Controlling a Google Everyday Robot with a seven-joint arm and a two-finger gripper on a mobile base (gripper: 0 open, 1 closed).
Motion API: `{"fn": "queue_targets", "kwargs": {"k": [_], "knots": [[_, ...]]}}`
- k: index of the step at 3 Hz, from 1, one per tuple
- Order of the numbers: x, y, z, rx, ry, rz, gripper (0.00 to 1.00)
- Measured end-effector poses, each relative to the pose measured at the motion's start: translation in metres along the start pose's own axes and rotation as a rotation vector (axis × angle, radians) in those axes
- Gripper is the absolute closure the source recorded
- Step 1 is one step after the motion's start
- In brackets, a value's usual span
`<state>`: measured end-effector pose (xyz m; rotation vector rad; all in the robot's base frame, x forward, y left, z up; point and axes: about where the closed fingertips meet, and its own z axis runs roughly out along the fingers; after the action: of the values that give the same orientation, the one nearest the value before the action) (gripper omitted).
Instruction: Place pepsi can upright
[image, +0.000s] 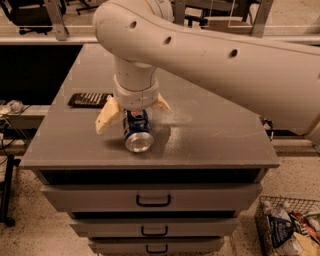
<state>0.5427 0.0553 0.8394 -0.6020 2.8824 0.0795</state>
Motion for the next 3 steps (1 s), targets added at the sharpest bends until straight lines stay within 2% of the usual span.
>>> {"fn": "queue_targets", "kwargs": {"k": [1,2,3], "knots": [[0.0058,-0.0036,0.0034,0.042,0.016,0.112,0.16],[0.0067,-0.0045,0.0050,0.080,0.019,0.171,0.39],[0.0058,-0.0046,0.0032,0.106,0.004,0.194,0.62]]}}
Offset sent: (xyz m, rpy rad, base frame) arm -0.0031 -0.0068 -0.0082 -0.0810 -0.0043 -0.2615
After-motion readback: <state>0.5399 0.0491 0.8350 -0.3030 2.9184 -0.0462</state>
